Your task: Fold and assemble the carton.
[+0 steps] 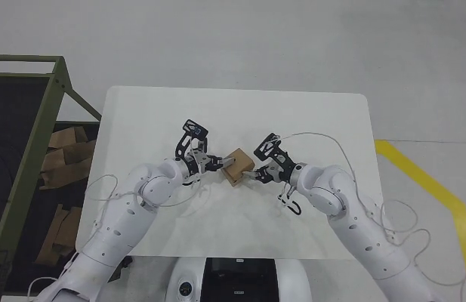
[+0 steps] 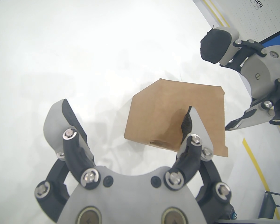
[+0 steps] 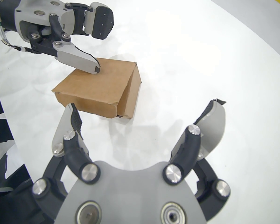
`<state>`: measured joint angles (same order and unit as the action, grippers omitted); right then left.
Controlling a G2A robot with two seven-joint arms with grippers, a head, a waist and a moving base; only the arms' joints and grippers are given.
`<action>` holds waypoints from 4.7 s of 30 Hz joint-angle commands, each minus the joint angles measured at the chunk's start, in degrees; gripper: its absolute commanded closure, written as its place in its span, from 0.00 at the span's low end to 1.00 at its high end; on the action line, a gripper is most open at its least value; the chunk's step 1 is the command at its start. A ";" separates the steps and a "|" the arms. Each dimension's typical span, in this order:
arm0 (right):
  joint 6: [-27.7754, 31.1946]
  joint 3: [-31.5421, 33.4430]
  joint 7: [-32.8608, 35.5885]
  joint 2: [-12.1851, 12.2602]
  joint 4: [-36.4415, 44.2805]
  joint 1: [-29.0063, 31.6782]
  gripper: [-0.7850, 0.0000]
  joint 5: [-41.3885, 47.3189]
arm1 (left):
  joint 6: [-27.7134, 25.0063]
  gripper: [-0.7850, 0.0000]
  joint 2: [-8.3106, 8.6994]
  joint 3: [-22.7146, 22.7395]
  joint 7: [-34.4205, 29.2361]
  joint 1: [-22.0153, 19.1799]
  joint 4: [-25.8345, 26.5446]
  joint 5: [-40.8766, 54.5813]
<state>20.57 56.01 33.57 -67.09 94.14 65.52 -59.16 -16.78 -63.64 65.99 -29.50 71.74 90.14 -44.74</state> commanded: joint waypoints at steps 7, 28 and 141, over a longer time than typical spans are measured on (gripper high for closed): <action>-0.18 -0.76 0.20 -0.34 -1.35 -0.99 0.00 -0.46 | -0.65 0.00 -0.24 -0.75 -0.36 -0.83 -0.97 0.51; 0.94 -2.26 0.91 -0.84 -3.14 -2.14 0.00 -3.30 | -1.53 0.00 -0.56 -1.12 -0.53 -1.77 -2.31 1.79; 2.01 1.16 -3.15 -1.57 -2.26 0.84 0.00 -1.97 | -1.49 0.00 -1.15 -1.37 -0.76 -1.31 -3.45 1.62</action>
<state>22.98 57.26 30.76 -68.60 92.11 66.39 -61.29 -18.26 -64.78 64.62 -30.24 70.45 86.71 -43.13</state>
